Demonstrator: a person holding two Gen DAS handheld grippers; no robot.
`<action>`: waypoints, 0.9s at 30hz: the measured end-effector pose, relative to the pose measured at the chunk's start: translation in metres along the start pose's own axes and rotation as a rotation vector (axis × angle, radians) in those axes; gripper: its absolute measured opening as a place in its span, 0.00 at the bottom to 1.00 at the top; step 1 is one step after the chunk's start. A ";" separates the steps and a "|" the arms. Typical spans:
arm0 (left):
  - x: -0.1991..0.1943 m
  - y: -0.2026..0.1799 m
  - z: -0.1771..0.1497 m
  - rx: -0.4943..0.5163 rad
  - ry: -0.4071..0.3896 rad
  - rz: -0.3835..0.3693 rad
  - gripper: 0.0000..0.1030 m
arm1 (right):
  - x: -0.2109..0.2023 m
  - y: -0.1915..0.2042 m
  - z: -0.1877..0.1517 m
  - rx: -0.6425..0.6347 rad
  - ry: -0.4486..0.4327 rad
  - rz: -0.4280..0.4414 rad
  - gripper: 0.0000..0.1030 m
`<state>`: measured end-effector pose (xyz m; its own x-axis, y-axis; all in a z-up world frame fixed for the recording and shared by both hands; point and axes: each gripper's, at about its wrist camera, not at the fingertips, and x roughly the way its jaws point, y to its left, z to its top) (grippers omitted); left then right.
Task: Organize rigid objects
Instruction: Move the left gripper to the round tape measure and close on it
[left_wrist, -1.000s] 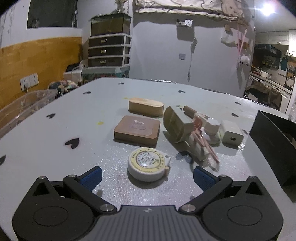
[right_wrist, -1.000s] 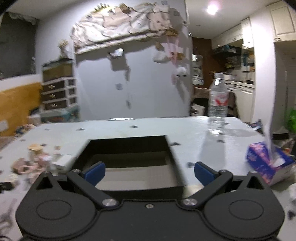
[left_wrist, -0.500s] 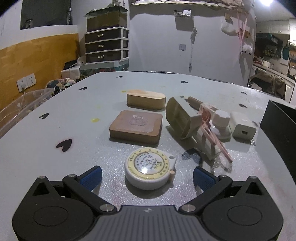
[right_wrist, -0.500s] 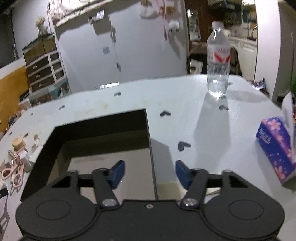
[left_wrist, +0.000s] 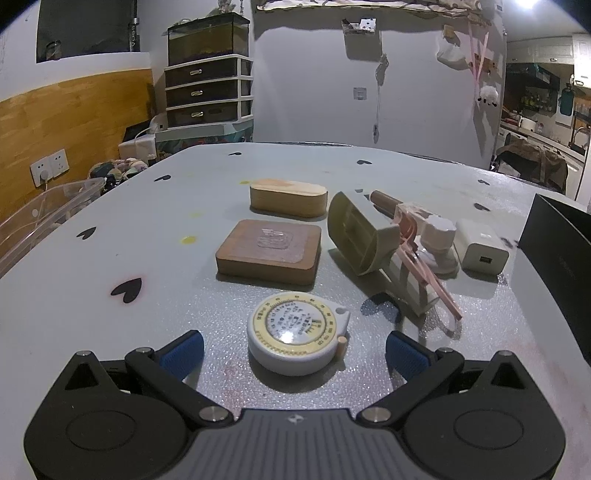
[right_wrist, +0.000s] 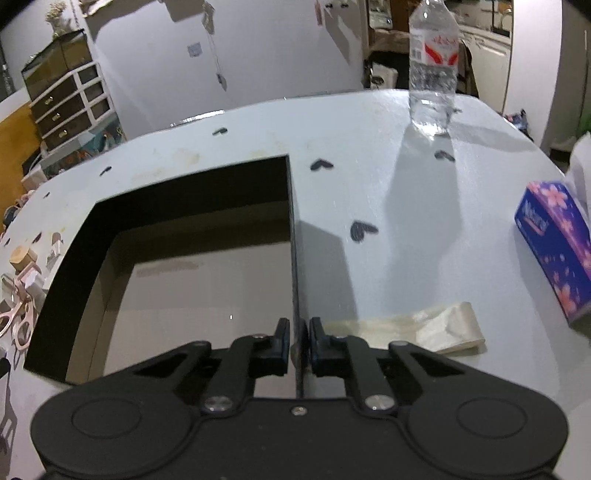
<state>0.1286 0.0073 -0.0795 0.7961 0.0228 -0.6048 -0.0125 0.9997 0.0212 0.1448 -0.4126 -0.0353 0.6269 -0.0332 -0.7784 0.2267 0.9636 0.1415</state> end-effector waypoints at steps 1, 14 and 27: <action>0.000 0.000 0.000 0.000 0.000 -0.001 1.00 | -0.001 0.002 -0.001 -0.010 0.006 -0.006 0.11; -0.003 0.001 0.000 -0.012 -0.020 -0.023 0.94 | 0.007 0.007 0.001 -0.068 0.070 -0.040 0.10; -0.007 -0.004 0.000 0.019 -0.047 -0.027 0.61 | 0.007 0.002 0.000 -0.060 0.061 -0.013 0.10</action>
<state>0.1237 0.0026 -0.0752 0.8234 -0.0047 -0.5675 0.0203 0.9996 0.0212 0.1495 -0.4111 -0.0407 0.5775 -0.0310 -0.8158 0.1881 0.9774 0.0961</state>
